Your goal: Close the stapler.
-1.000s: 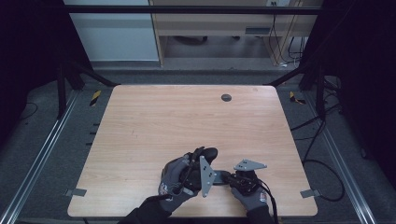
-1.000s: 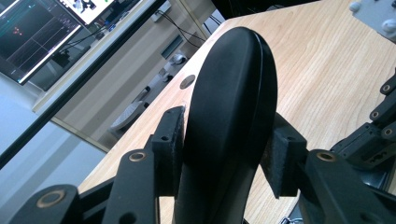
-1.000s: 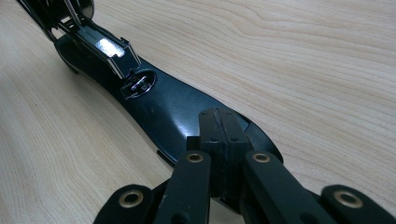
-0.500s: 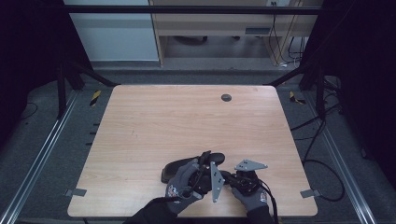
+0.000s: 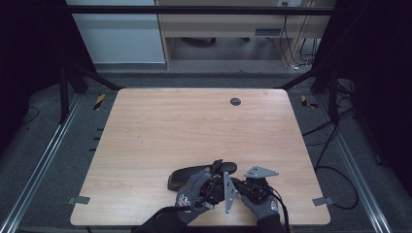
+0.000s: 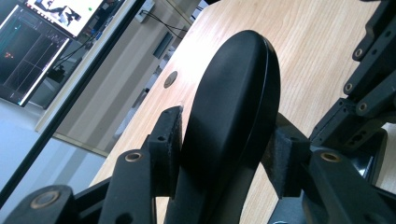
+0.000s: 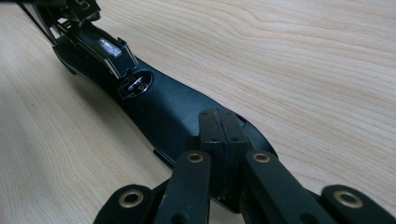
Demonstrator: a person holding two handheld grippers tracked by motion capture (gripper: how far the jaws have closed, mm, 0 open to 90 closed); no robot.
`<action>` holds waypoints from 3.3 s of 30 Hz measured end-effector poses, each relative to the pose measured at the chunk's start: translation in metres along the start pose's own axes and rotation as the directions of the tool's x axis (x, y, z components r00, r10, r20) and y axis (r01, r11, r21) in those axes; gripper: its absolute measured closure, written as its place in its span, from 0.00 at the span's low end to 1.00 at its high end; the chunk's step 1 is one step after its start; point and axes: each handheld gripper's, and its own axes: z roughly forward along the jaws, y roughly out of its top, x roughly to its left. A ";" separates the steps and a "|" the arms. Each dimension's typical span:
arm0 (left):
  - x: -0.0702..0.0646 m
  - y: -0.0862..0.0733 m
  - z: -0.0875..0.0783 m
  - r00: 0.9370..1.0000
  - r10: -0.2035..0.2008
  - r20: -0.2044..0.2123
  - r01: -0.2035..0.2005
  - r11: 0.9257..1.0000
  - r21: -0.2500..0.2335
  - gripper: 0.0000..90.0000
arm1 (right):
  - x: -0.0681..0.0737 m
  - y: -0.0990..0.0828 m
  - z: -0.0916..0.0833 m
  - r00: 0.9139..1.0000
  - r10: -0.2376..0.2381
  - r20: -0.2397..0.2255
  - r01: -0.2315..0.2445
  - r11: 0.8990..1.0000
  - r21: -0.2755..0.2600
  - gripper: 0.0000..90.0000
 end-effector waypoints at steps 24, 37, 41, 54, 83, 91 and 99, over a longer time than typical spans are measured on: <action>-0.021 -0.004 0.013 0.997 0.077 0.027 -0.078 0.997 0.027 0.55 | -0.001 -0.002 -0.003 1.000 -0.002 0.004 0.002 1.000 -0.004 1.00; -0.024 -0.006 0.014 0.995 0.093 0.044 -0.095 0.995 0.031 0.54 | -0.005 -0.004 -0.005 1.000 0.004 0.005 -0.004 1.000 -0.006 1.00; -0.022 -0.005 0.014 0.996 0.070 0.058 -0.072 0.997 0.028 0.53 | -0.005 -0.004 -0.005 1.000 0.004 0.004 -0.004 1.000 -0.006 1.00; -0.009 0.009 -0.007 0.986 -0.045 0.162 0.056 0.996 -0.067 0.38 | -0.019 -0.005 -0.013 0.997 0.019 0.073 -0.016 0.999 -0.038 0.95; 0.066 -0.015 -0.043 0.908 -0.350 0.230 0.386 0.913 -0.134 0.37 | -0.043 -0.001 -0.038 0.981 0.051 0.189 -0.026 0.991 -0.131 1.00; 0.091 -0.052 -0.052 0.887 -0.431 0.164 0.450 0.887 -0.103 0.37 | -0.033 0.018 -0.051 0.987 0.037 0.159 -0.008 0.983 -0.182 1.00; 0.108 -0.098 -0.060 0.856 -0.510 0.089 0.515 0.856 -0.051 0.37 | -0.010 0.041 -0.058 0.996 -0.007 0.092 0.026 0.977 -0.213 1.00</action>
